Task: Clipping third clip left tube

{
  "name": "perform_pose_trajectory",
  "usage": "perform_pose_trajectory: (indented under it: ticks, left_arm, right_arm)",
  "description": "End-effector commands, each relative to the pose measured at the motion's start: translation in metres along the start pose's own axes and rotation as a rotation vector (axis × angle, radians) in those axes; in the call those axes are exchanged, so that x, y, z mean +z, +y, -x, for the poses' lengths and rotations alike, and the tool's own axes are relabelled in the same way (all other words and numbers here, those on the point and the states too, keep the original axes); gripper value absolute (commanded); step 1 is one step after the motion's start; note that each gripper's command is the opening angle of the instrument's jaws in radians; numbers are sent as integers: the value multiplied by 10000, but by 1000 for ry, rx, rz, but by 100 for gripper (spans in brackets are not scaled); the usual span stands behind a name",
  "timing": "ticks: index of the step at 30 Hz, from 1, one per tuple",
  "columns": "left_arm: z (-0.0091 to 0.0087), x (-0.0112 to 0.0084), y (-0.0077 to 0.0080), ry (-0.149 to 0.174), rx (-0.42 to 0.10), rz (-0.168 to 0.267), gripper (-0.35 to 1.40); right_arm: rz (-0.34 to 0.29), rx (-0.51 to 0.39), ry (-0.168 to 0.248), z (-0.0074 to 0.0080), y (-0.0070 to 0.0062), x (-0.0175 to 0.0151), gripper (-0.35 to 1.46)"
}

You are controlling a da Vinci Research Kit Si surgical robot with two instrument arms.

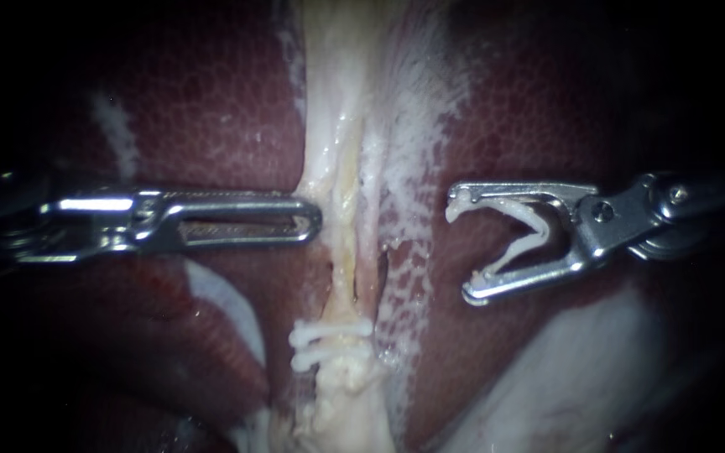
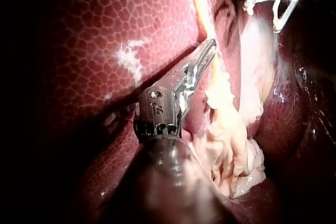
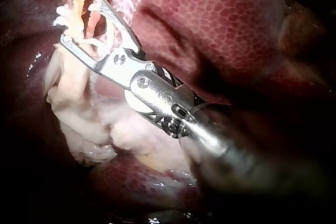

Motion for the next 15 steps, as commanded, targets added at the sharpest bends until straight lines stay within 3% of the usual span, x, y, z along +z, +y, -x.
perform_pose_trajectory:
  ticks: [1, 6, 15]
  left_arm:
    - [0, -1, 0, 0, 0, 1, -35]
    - [3, -6, 0, 1, -1, -2, -35]
    - [17, -27, -10, 6, -9, -10, -35]
  right_arm:
    - [0, 0, 0, 0, 0, 0, 60]
    - [4, 42, 1, 8, -3, 7, 60]
    - [-8, 161, 8, 48, -10, 54, 60]
